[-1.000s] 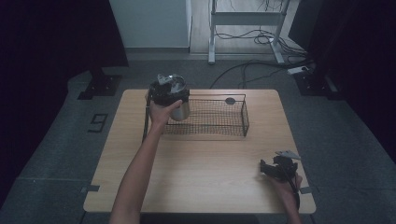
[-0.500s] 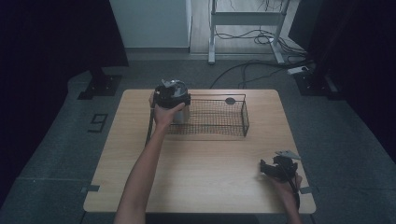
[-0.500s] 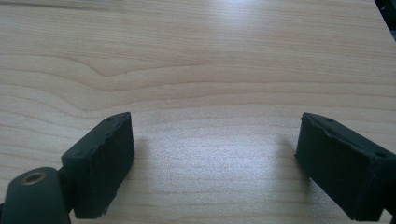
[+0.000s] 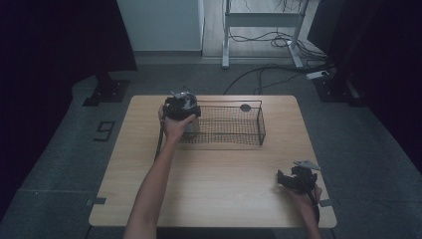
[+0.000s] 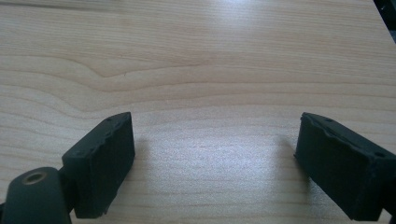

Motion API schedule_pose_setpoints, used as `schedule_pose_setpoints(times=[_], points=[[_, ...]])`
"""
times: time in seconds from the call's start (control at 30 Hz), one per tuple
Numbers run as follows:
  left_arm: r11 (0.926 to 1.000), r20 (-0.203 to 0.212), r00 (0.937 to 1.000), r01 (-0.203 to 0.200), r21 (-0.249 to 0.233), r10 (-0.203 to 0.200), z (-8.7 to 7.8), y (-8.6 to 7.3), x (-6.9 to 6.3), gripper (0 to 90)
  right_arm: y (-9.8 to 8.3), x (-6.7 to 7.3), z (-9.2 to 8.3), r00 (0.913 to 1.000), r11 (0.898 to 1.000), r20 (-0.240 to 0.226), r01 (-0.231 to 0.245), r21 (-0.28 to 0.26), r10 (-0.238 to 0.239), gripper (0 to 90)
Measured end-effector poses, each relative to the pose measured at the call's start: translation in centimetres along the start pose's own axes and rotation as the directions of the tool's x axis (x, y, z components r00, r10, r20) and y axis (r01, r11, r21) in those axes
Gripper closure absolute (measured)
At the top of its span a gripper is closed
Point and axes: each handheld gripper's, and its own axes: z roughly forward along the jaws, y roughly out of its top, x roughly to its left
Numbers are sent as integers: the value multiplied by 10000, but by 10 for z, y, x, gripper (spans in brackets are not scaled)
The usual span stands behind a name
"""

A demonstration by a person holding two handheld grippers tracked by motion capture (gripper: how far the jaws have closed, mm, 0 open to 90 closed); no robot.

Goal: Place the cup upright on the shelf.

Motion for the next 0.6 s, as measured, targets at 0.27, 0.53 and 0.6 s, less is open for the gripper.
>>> schedule_pose_setpoints(times=[0.27, 0.53, 0.6], points=[[9999, -50, 10000, -10, -133, 9, 2, -6, -2, 32, 0, 0, 0, 10000, 10000, 12, 0, 0, 0, 118], [9956, -119, 9959, -895, -292, 892, 1, -14, -13, 28, 0, 0, 0, 10000, 10000, 25, -7, 0, 7, 119], [9960, -142, 9963, -856, -251, 853, 0, -15, -14, 27, 0, 0, 0, 10000, 10000, 27, -9, -2, 9, 119]])
